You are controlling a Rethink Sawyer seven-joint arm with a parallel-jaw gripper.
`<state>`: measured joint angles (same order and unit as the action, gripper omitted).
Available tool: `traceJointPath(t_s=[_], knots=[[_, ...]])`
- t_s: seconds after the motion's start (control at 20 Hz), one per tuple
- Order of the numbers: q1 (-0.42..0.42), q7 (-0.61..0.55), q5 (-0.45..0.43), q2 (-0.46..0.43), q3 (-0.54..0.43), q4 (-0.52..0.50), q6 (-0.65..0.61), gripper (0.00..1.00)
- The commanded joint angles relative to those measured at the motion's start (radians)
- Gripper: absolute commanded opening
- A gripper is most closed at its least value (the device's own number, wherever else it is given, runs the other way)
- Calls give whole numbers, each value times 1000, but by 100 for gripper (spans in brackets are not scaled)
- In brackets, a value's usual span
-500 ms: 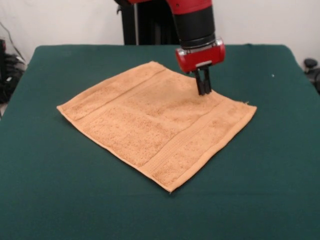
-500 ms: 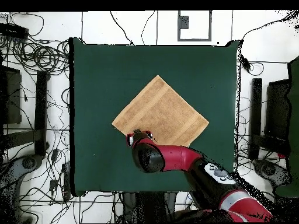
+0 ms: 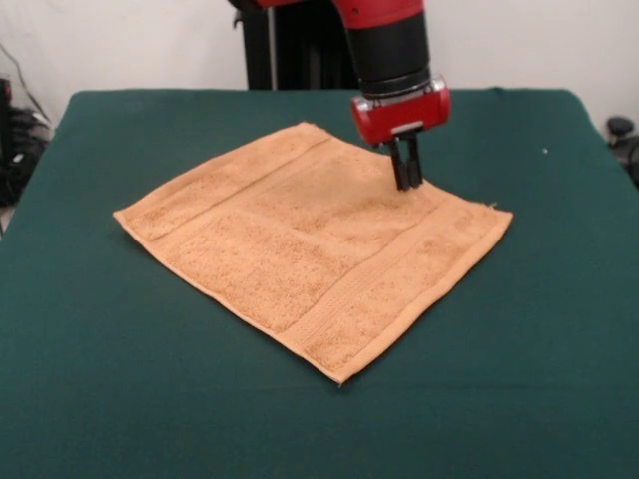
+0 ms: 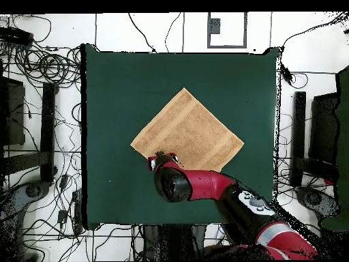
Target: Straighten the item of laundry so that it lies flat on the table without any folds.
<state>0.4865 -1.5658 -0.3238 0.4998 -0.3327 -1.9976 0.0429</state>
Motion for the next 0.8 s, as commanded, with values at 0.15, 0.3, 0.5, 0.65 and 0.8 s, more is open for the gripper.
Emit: traceJointPath(t_s=[0.15,0.3,0.5,0.65,0.8], knots=[[-45,-143,38,-59,-32,53,-75,0],[-81,-150,46,-98,10,93,-58,0],[-99,-154,56,-121,28,121,-57,0],[-108,-160,72,-121,38,129,-78,0],[-95,-165,67,-125,35,130,-51,0]])
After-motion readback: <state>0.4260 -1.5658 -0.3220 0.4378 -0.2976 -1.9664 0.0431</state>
